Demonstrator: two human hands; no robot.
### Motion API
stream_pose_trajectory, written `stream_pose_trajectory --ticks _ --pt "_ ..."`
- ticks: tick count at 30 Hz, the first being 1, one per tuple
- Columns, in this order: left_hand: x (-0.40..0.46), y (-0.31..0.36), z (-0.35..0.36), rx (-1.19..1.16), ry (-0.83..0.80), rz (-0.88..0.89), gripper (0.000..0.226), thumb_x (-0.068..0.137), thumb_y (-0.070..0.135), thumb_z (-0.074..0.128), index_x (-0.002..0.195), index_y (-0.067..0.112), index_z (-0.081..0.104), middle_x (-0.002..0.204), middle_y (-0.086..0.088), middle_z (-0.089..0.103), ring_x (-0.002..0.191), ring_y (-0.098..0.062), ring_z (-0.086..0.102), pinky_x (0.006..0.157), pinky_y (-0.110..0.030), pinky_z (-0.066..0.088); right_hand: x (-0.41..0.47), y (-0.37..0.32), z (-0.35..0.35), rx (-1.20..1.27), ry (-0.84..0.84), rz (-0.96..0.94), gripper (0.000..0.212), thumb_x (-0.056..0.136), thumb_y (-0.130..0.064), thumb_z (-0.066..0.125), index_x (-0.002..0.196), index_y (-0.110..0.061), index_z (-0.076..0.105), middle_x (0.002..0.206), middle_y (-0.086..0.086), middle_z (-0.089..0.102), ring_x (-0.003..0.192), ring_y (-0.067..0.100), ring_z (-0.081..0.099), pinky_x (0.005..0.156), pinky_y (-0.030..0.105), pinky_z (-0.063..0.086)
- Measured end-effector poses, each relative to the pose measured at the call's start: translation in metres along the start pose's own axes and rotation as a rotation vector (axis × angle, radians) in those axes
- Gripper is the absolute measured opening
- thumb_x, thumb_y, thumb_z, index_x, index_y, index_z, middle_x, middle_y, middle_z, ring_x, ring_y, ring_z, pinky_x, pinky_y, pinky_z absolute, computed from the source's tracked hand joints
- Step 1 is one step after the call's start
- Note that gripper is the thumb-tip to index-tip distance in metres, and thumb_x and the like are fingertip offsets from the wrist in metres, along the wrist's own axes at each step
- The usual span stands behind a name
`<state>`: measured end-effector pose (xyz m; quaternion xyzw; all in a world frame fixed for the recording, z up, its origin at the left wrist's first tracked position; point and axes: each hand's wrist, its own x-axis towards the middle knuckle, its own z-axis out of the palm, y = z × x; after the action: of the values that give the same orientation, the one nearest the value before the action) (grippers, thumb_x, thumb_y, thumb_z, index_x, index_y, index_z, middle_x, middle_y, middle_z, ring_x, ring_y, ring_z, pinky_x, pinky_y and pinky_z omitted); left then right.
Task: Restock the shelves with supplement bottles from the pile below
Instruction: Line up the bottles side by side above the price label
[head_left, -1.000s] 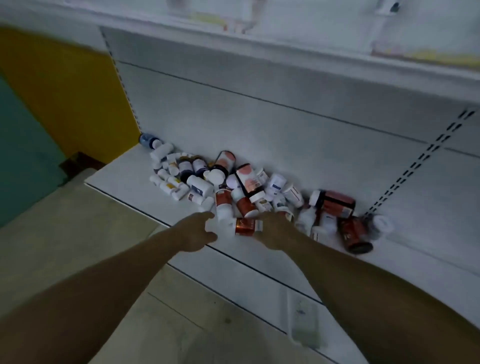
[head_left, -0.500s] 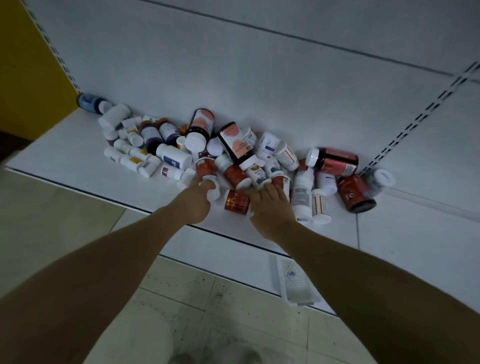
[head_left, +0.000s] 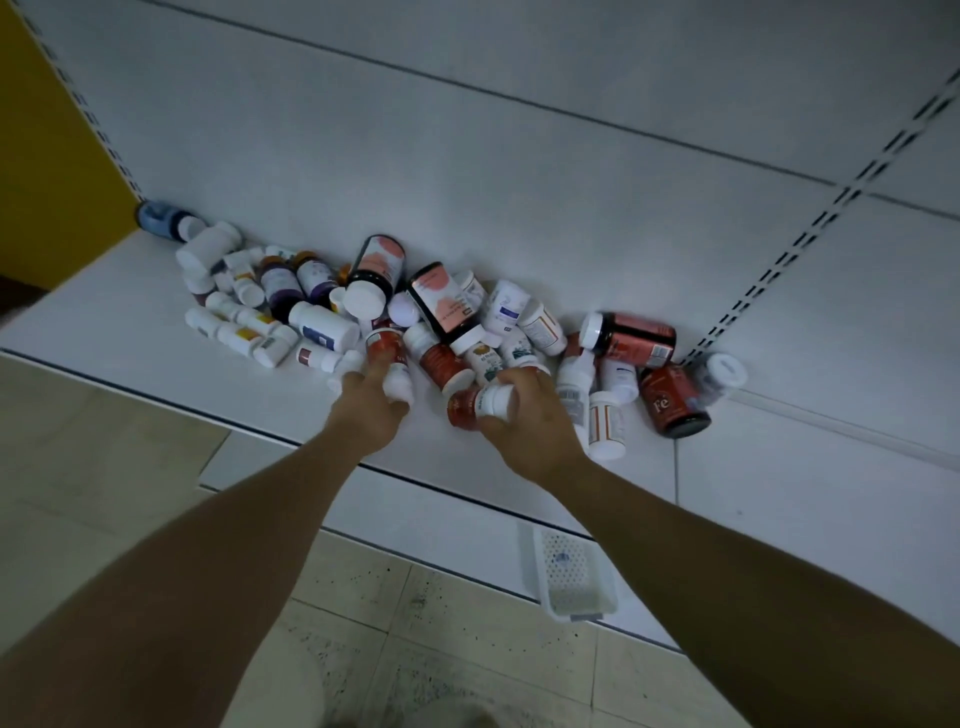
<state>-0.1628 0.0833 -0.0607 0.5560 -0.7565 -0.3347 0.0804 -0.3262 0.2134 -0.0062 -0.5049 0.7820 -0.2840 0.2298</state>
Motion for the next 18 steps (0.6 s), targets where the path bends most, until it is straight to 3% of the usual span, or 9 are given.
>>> stream_pose_trajectory --ticks 4,9,12,15,18 --pt "0.000 0.012 0.009 0.111 -0.069 -0.037 0.063 0.091 0.041 0.056 0.146 0.023 0.030 0.151 -0.018 0.015 0.132 -0.041 0.034 0.109 -0.043 0.033 -0.003 0.004 -0.008 0.112 0.000 0.044 0.058 0.072 -0.022 0.075 0.123 -0.016 0.048 0.121 0.002 0.047 0.107 0.017 0.047 0.088 0.024 0.037" --pt "-0.012 0.011 0.010 -0.021 0.114 -0.092 0.047 0.088 0.019 0.061 0.130 0.012 0.042 0.137 -0.020 0.033 0.113 -0.041 0.049 0.092 -0.038 0.043 -0.008 0.012 -0.014 0.214 0.081 0.066 0.057 0.068 -0.024 0.072 0.121 -0.026 0.052 0.118 -0.004 0.052 0.107 0.015 0.050 0.094 0.033 0.045" --pt "-0.036 0.011 -0.008 -0.266 0.176 -0.133 0.030 0.085 0.016 0.060 0.113 0.013 0.049 0.114 -0.013 0.053 0.095 -0.030 0.054 0.078 -0.033 0.042 -0.022 0.001 -0.031 0.413 0.084 0.148 0.061 0.075 -0.020 0.072 0.128 -0.031 0.044 0.115 -0.012 0.053 0.105 0.011 0.052 0.089 0.030 0.047" --pt "-0.079 0.024 -0.039 -0.600 0.195 -0.209 0.017 0.086 0.007 0.057 0.097 0.019 0.053 0.100 -0.013 0.057 0.080 -0.026 0.054 0.072 -0.036 0.046 -0.036 -0.021 -0.053 0.591 0.075 0.176 0.057 0.077 -0.016 0.074 0.126 -0.029 0.048 0.108 -0.016 0.056 0.101 0.009 0.056 0.079 0.022 0.046" --pt "-0.129 0.052 -0.073 -0.992 0.207 -0.222 0.026 0.089 -0.001 0.052 0.106 0.019 0.051 0.099 -0.008 0.056 0.084 -0.022 0.057 0.078 -0.036 0.050 -0.056 -0.050 -0.075 0.722 0.045 0.191 0.063 0.076 -0.012 0.071 0.132 -0.029 0.048 0.116 -0.007 0.059 0.104 0.012 0.059 0.084 0.029 0.050"
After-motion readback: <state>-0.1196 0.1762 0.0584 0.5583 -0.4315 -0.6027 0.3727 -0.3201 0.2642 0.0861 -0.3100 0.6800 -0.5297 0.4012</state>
